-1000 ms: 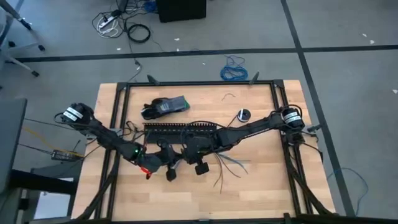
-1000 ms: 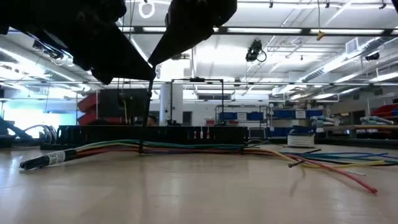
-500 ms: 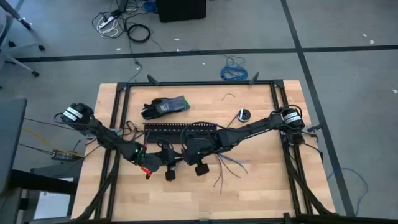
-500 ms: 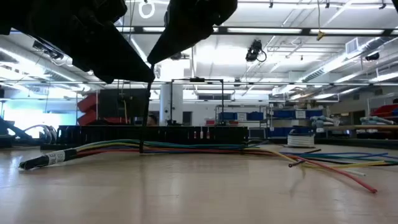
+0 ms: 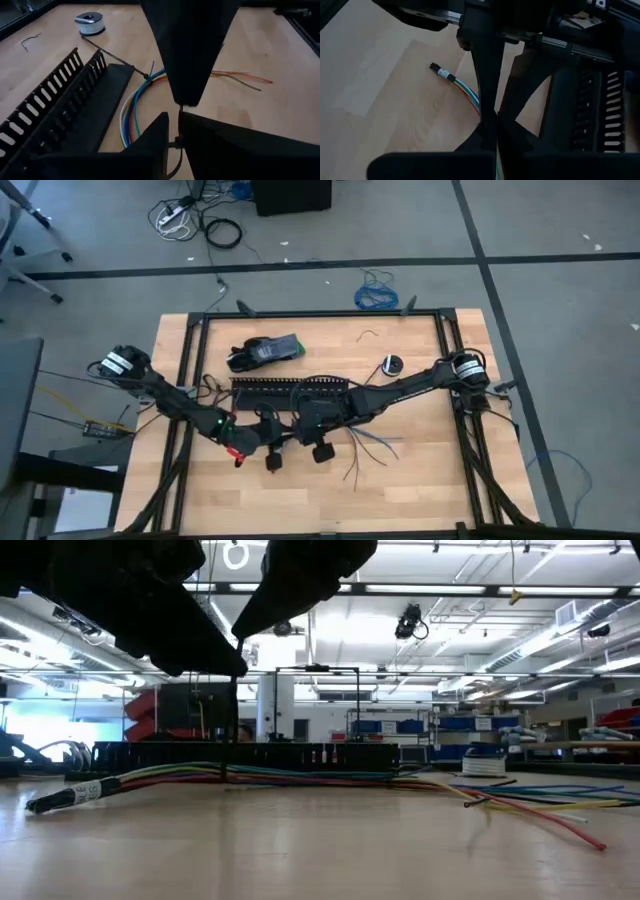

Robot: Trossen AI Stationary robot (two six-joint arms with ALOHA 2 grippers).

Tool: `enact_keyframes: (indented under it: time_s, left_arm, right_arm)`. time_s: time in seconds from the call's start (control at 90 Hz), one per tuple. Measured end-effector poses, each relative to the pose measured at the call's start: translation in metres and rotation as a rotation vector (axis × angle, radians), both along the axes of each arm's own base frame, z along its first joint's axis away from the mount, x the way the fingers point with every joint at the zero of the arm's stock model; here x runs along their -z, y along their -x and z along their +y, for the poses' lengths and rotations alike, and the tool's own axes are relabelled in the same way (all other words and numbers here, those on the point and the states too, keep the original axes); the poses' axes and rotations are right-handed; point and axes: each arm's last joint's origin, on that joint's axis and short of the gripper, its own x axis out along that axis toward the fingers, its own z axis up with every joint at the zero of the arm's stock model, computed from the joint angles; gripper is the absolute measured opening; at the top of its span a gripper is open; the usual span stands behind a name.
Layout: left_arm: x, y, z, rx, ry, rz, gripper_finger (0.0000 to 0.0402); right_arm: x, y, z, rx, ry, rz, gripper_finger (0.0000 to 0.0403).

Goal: Ziptie cables
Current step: Wrap the black zip tie on the cables

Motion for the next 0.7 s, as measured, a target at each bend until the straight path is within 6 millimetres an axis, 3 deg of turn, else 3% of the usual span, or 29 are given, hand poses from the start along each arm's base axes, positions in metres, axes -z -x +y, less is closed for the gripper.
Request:
enact_keyframes:
  time_s: [0.256,0.7]
  left_arm:
    - [0.002,-0.001,0.000,-0.002,0.001,0.003,0.0042]
    - [0.031,-0.012,-0.002,-0.049,-0.046,0.038,0.0004]
  right_arm:
    - [-0.004,0.001,-0.001,0.013,0.011,-0.019,0.0000]
    - [-0.013,0.008,-0.004,0.069,0.069,-0.018,0.0000]
